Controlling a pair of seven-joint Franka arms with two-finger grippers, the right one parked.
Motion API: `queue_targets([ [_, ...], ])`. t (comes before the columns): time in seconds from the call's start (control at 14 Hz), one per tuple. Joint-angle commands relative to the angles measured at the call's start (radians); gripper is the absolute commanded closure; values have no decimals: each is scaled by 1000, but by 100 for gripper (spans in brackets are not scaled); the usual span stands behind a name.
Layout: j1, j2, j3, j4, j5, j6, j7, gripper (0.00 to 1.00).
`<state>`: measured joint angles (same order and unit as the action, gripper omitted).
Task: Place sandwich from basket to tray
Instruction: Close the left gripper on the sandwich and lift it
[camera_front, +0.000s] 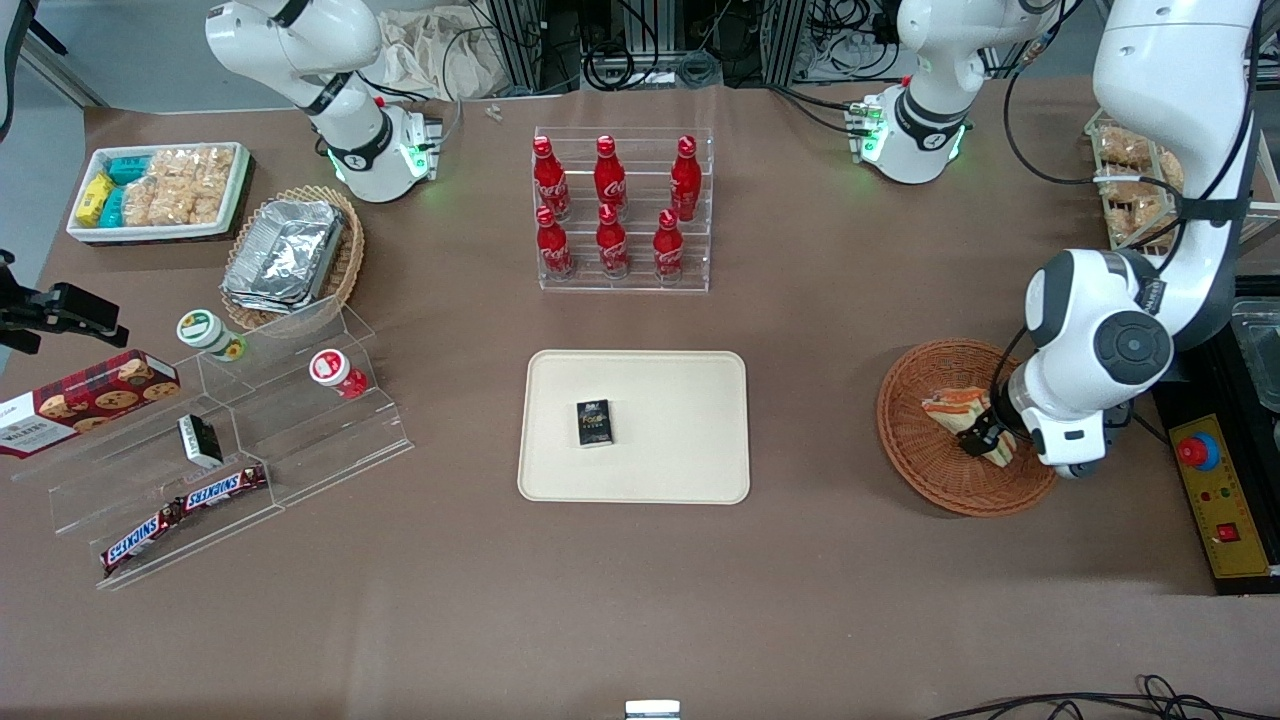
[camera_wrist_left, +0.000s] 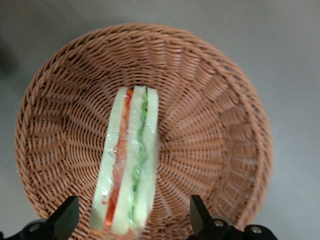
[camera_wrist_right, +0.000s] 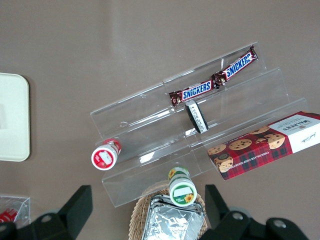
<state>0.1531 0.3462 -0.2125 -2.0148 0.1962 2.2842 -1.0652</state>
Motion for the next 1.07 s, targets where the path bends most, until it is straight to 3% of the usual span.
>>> queue_targets([
  [0.0, 3, -18, 22, -91, 28, 93, -35, 0],
  [0.21, 3, -7, 32, -102, 28, 121, -35, 1],
  [0.29, 2, 2, 32, -96, 23, 121, -44, 21],
  [0.36, 2, 5, 32, -88, 26, 121, -59, 70],
  [0.43, 2, 7, 32, -85, 26, 121, -59, 100],
  [0.71, -1, -1, 28, -47, 26, 89, -58, 100],
  [1.0, -21, 5, -31, 259, 14, -298, -42, 100],
])
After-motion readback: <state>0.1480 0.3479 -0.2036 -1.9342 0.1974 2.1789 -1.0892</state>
